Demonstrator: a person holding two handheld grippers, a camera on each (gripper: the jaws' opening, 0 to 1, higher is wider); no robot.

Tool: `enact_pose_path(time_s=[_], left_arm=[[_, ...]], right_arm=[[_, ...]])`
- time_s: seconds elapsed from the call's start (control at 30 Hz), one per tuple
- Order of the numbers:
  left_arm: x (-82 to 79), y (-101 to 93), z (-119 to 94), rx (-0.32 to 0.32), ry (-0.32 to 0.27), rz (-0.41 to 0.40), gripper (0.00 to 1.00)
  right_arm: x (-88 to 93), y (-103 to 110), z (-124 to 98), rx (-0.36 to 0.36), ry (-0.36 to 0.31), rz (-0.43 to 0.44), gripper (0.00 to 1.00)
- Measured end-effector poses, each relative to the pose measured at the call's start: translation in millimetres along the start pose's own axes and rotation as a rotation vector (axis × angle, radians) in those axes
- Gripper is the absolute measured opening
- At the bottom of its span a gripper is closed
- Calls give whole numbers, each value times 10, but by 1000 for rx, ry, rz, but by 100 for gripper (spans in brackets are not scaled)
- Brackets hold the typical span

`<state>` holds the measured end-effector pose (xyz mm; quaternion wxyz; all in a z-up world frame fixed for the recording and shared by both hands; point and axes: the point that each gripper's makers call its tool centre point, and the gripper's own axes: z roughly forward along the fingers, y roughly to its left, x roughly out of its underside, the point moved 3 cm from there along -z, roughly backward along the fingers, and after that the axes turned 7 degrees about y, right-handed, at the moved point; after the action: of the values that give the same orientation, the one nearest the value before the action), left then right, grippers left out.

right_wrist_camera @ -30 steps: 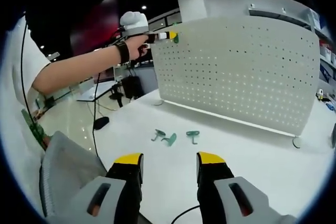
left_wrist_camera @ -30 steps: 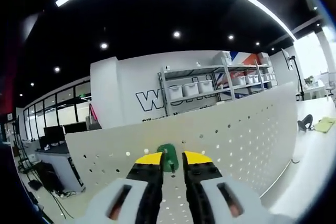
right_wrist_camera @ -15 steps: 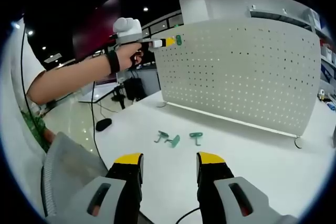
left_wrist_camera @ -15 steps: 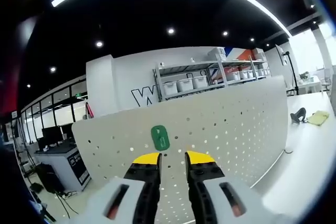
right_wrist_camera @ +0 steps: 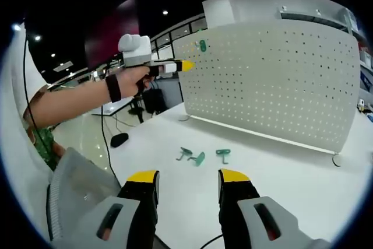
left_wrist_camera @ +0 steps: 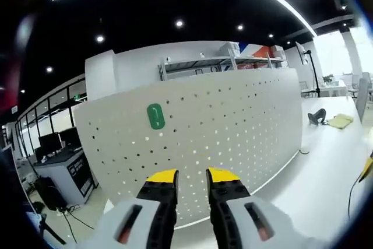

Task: Insert the hook assembly into the mounting plate slot until the hook locks in place.

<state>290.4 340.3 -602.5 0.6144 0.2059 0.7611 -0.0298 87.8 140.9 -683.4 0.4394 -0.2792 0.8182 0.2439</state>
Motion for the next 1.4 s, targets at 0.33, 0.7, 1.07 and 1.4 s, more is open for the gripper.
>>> enact_pose_path(time_s=[0.33, 0.7, 1.07, 1.4], left_arm=[[372, -158, -112, 67, 82, 15, 20], [857, -283, -270, 148, 157, 22, 19], [1254, -431, -283, 259, 243, -19, 18], [1681, -570, -316, 337, 343, -69, 20]], right_arm=[[-7, 3, 29, -36, -6, -6, 41], [0, 7, 61, -67, 2, -12, 40], [50, -29, 105, -71, 4, 10, 40], [131, -61, 109, -58, 8, 50, 40]])
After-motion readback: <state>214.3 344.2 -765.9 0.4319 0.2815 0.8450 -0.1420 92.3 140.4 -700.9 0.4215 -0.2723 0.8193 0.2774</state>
